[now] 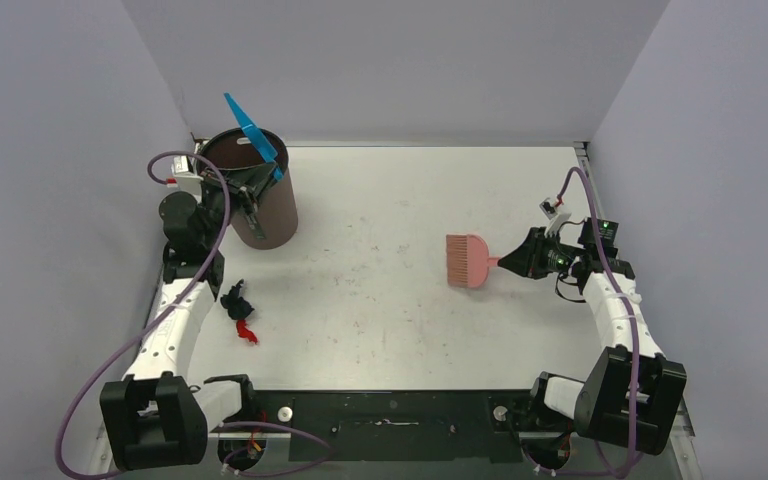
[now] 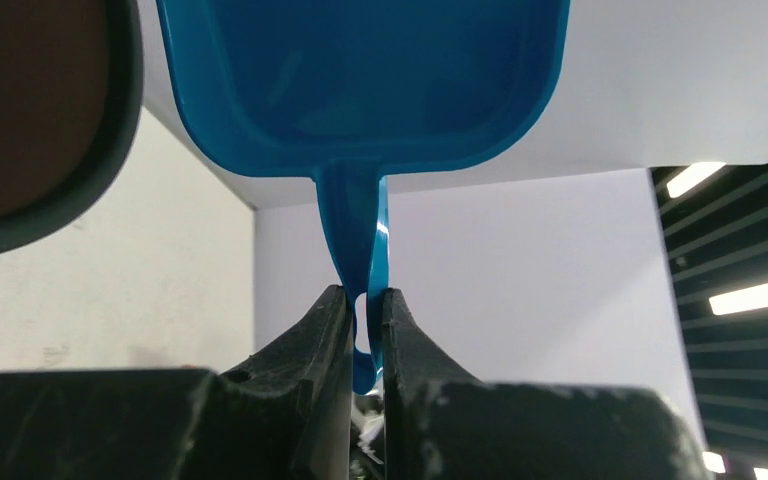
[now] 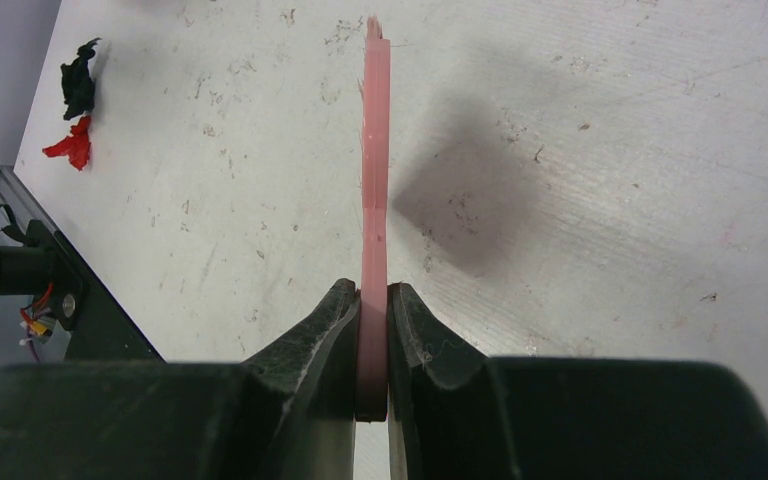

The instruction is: Sweep away the paper scraps from the table

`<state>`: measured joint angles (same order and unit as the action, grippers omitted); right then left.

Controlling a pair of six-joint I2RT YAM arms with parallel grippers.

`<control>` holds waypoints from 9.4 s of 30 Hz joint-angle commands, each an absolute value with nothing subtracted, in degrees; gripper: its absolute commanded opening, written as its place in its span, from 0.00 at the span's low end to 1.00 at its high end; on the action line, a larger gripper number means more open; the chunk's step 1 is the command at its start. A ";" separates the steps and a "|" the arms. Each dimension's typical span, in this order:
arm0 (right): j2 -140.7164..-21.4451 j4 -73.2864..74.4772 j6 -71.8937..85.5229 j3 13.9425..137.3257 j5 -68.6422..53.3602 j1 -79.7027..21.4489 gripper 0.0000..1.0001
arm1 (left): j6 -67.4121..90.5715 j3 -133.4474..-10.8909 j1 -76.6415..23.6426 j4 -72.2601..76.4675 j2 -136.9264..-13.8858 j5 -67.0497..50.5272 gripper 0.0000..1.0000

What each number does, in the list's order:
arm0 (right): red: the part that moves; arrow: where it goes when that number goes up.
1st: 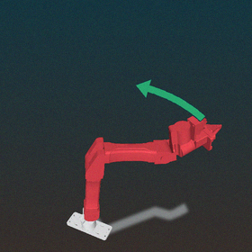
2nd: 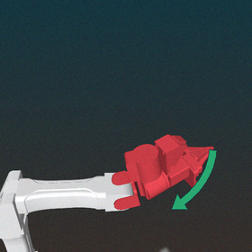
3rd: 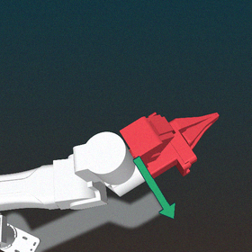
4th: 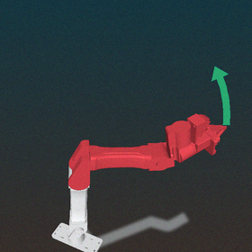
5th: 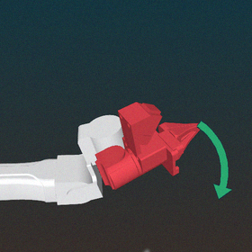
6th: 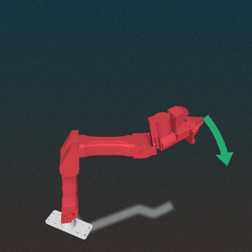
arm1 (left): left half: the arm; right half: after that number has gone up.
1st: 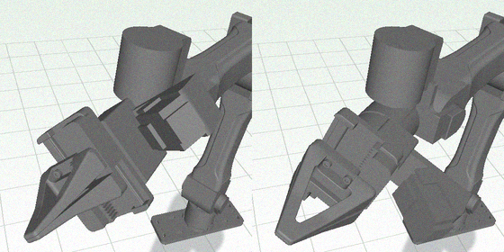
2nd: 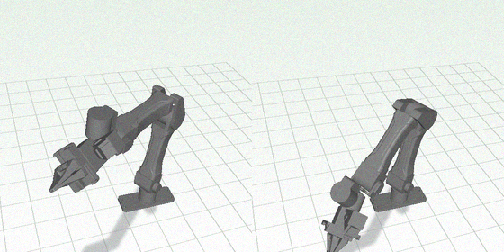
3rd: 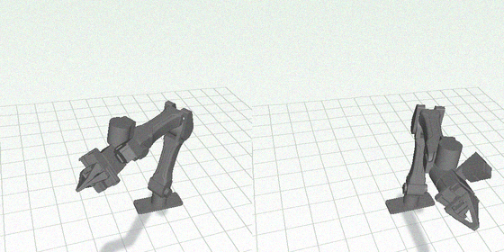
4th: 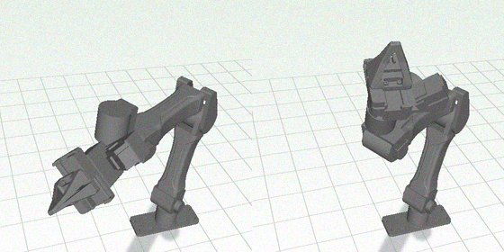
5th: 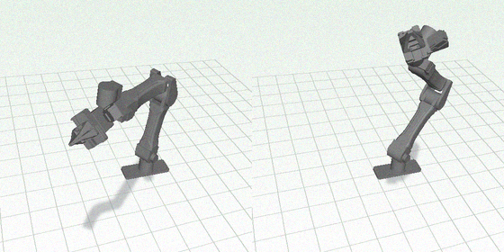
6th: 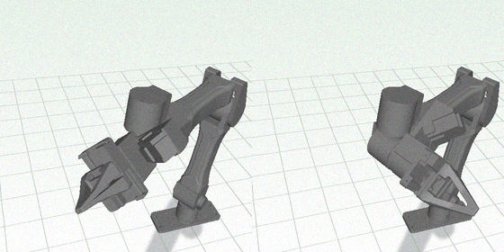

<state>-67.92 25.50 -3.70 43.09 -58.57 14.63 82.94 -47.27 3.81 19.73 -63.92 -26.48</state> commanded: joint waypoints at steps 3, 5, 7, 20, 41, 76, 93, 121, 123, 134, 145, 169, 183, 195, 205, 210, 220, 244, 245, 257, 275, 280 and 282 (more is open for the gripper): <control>-68.12 24.41 -5.54 45.00 -61.24 15.03 0.05 | 98.87 -43.62 4.02 42.30 -62.12 -26.29 0.00; -68.12 24.40 -5.55 45.00 -61.35 15.03 0.05 | 97.10 -43.95 4.02 40.52 -61.31 -25.93 0.00; -68.13 24.37 -5.59 45.05 -61.43 15.03 0.05 | 94.96 -44.52 4.04 38.52 -60.81 -25.93 0.00; -65.37 23.42 -4.51 45.42 -63.40 14.61 0.05 | 56.45 -59.70 -2.55 -3.92 -54.12 -22.94 0.00; -99.52 -5.64 32.68 75.96 -49.17 -45.37 0.05 | 34.15 -64.22 -12.72 -40.37 -37.03 3.38 0.00; -97.15 14.60 49.60 69.05 -22.43 -32.99 0.05 | 30.36 -70.32 -14.89 -43.20 -36.27 11.87 0.00; -100.98 -0.20 49.00 77.66 -43.90 -44.72 0.05 | 31.38 -69.27 -15.12 -42.98 -35.57 10.47 0.00; -90.78 18.42 31.11 69.78 -32.23 -39.23 0.05 | 30.48 -68.61 -15.51 -41.69 -35.85 11.27 0.00; -90.83 15.02 32.92 70.54 -35.92 -40.97 0.05 | 30.52 -68.58 -15.64 -41.30 -36.03 11.05 0.00; -112.96 9.81 39.23 93.78 -30.99 -53.46 0.05 | 30.18 -69.56 -15.69 -43.61 -34.99 12.82 0.00; -129.88 11.02 48.61 107.57 -20.47 -54.92 0.05 | 28.81 -70.34 -16.19 -46.11 -34.75 14.59 0.00; -88.92 17.62 38.30 66.82 -33.16 -25.09 0.05 | 20.07 -66.17 -20.69 -55.57 -39.81 -1.24 0.00; -95.37 42.87 -3.89 100.10 -18.18 -16.63 0.05 | 14.79 -65.39 -34.66 -69.76 -54.88 -6.01 0.00; -103.98 50.56 -13.48 98.07 2.40 -25.26 0.05 | 17.39 -66.52 -47.20 -66.95 -72.89 6.73 0.00; -107.16 54.80 -10.39 99.43 -4.18 -29.51 0.05 | 13.93 -73.18 -51.82 -67.24 -87.44 13.48 0.00; -107.75 56.39 -8.06 99.32 -11.52 -29.96 0.05 | 12.83 -72.59 -52.47 -64.39 -91.00 12.83 0.00; -107.24 56.89 -4.39 96.82 -26.62 -31.66 0.05 | 12.10 -71.22 -52.71 -56.53 -96.93 11.77 0.00; -103.82 55.97 -3.59 103.14 -28.08 -31.44 0.05 | 17.09 -62.53 -58.79 -39.44 -91.85 15.84 0.00; -103.77 56.31 -4.10 103.96 -26.91 -31.25 0.05 | 17.42 -62.26 -58.86 -39.20 -91.59 16.43 0.00; -103.06 49.03 -24.88 112.09 -6.03 -30.65 0.05 | 23.44 -63.03 -58.76 -45.46 -87.18 19.81 0.00; -119.08 38.43 -33.00 109.36 2.57 -39.52 0.05 | 24.98 -64.49 -52.91 -53.93 -89.46 18.72 0.00; -115.47 45.05 -30.07 106.23 -3.53 -43.03 0.05 | 23.38 -64.95 -51.68 -51.97 -91.45 18.34 0.00; -114.25 47.46 -28.15 105.09 -5.32 -44.53 0.05 | 22.93 -65.14 -51.03 -51.25 -92.48 17.36 0.00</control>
<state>-119.46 40.38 -32.88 107.24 1.32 -41.50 24.51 -62.52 -52.42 -53.45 -90.94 18.76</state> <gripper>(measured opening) 0.133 0.089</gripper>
